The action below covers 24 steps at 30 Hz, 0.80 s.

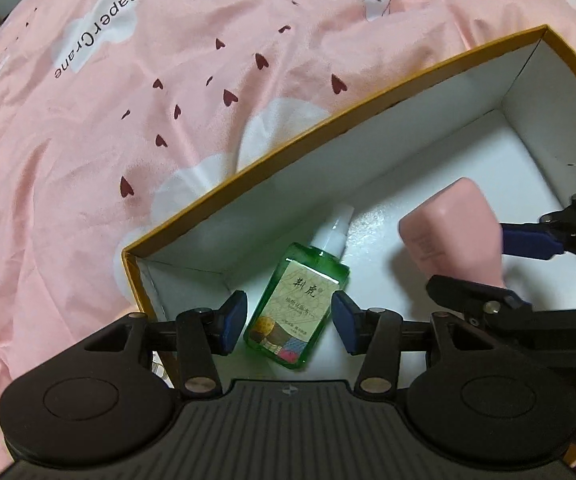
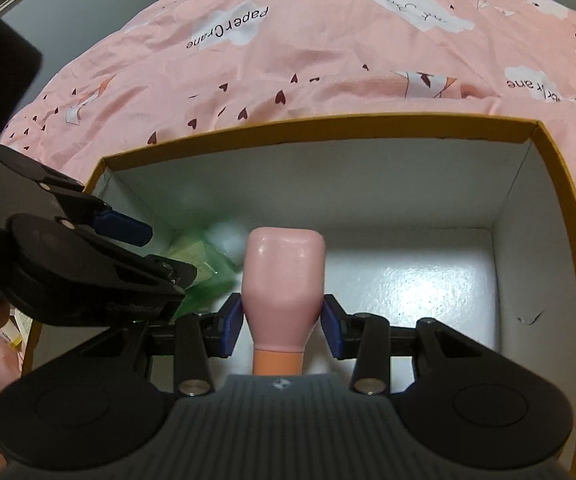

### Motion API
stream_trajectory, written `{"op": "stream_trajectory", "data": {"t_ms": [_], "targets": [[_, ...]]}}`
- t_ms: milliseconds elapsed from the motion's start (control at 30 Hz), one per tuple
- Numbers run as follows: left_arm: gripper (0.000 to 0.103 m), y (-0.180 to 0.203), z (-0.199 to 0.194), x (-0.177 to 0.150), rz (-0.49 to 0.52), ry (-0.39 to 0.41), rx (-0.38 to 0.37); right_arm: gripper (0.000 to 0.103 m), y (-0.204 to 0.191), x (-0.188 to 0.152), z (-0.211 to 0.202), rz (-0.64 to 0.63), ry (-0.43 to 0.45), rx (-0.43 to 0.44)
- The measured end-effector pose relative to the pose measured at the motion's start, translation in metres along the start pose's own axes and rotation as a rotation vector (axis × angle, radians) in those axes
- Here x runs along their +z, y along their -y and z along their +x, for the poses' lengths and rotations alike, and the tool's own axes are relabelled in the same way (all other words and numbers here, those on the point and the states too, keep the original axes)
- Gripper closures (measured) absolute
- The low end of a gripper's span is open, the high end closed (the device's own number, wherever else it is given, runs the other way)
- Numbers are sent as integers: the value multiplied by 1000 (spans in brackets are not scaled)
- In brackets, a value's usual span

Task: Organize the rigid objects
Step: 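Carry both bottles over the box and release them inside, then withdraw both tools from the box back toward the remaining items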

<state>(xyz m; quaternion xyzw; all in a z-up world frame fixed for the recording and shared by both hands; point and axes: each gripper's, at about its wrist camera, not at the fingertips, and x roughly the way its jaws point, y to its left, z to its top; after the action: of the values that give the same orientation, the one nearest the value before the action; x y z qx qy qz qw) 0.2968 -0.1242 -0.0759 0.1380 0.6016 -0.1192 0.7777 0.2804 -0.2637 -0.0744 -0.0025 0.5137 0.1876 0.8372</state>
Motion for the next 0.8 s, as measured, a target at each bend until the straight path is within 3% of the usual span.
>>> {"op": "stream_trajectory", "data": {"t_ms": [100, 233, 400, 800], "targets": [[45, -13, -12, -4, -54, 34, -69, 61, -2, 2, 2, 11, -12, 1], [45, -42, -41, -17, -159, 160, -188, 61, -4, 6, 9, 46, -62, -2], [45, -68, -66, -38, -280, 281, -227, 61, -10, 15, 31, 93, -147, 7], [54, -99, -46, -71, -460, 282, -332, 61, -20, 27, 56, 207, -191, -37]]}}
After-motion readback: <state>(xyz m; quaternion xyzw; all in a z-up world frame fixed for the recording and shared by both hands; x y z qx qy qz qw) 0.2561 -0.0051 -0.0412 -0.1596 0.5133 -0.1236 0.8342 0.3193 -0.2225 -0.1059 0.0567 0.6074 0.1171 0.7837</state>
